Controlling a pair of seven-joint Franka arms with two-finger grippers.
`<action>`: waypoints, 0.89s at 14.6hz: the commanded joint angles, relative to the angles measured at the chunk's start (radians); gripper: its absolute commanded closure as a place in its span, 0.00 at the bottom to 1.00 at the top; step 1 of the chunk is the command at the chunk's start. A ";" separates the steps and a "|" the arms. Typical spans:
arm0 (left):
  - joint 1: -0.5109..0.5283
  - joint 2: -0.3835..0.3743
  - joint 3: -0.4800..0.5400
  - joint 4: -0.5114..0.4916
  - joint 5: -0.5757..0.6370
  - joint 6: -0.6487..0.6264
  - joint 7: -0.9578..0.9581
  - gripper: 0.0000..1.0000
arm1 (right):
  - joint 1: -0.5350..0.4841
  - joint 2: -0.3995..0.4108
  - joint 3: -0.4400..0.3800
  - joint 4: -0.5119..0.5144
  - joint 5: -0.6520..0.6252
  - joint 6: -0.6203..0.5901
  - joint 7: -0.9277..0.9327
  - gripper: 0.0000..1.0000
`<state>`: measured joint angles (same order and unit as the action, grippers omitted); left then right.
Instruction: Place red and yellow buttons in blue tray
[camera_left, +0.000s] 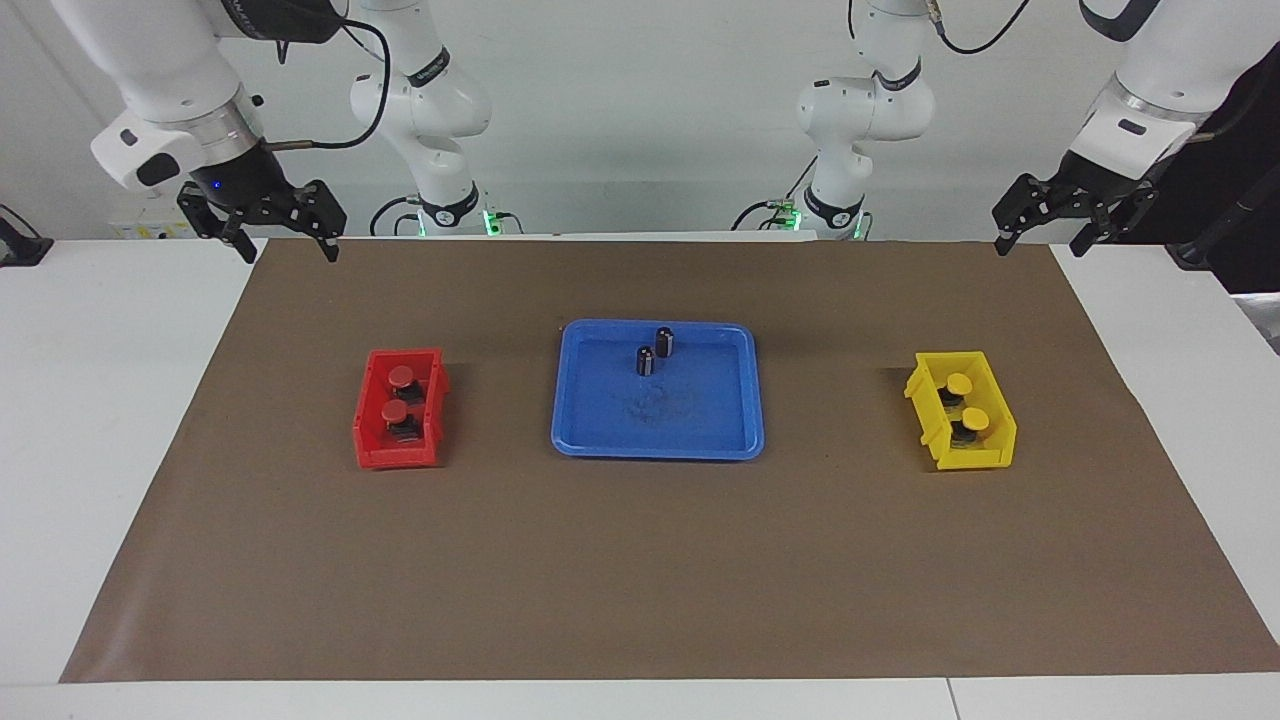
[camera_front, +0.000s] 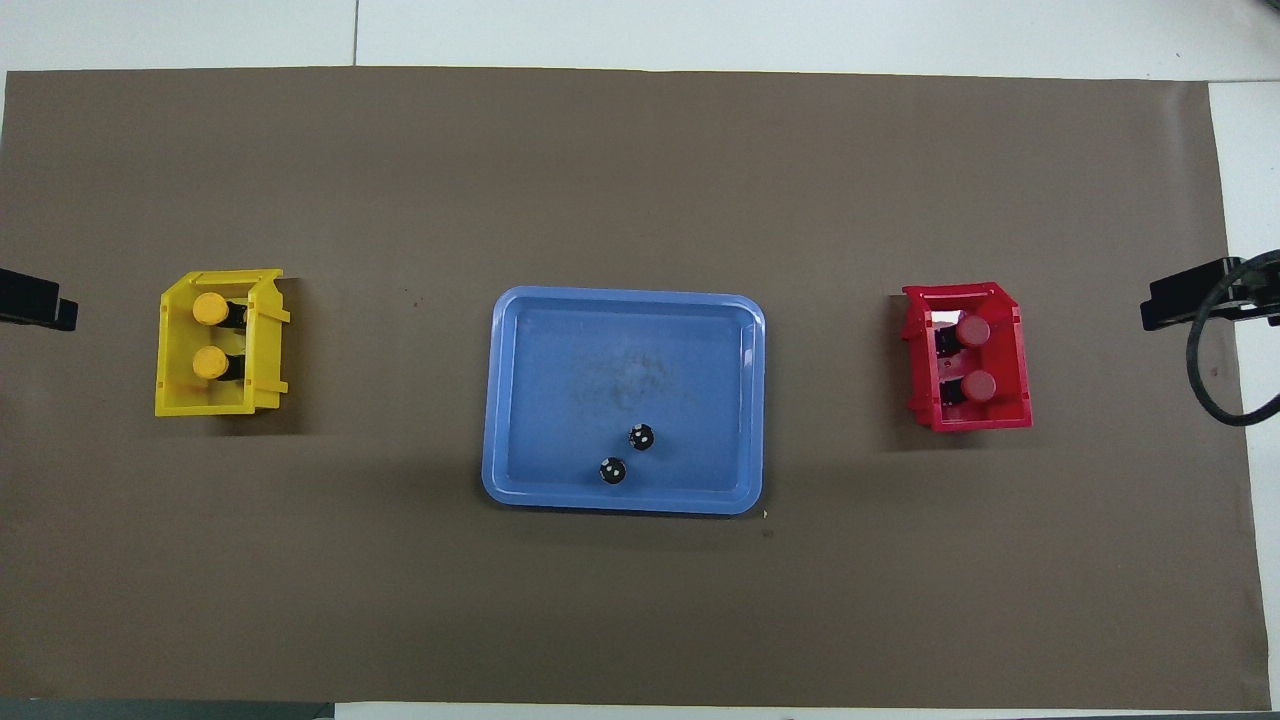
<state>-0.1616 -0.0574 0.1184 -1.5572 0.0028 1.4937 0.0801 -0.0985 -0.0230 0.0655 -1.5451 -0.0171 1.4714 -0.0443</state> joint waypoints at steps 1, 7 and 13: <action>0.004 -0.021 -0.002 -0.018 0.014 -0.012 0.003 0.00 | -0.010 0.000 0.005 0.005 0.017 -0.006 -0.019 0.00; 0.004 -0.021 -0.002 -0.018 0.014 -0.012 0.003 0.00 | -0.009 0.000 0.005 0.002 0.017 -0.002 -0.011 0.00; 0.004 -0.021 -0.002 -0.018 0.014 -0.012 0.003 0.00 | -0.006 0.006 0.008 0.002 0.009 0.007 0.017 0.00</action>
<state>-0.1616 -0.0574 0.1185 -1.5572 0.0028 1.4929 0.0801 -0.0985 -0.0228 0.0655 -1.5451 -0.0171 1.4717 -0.0416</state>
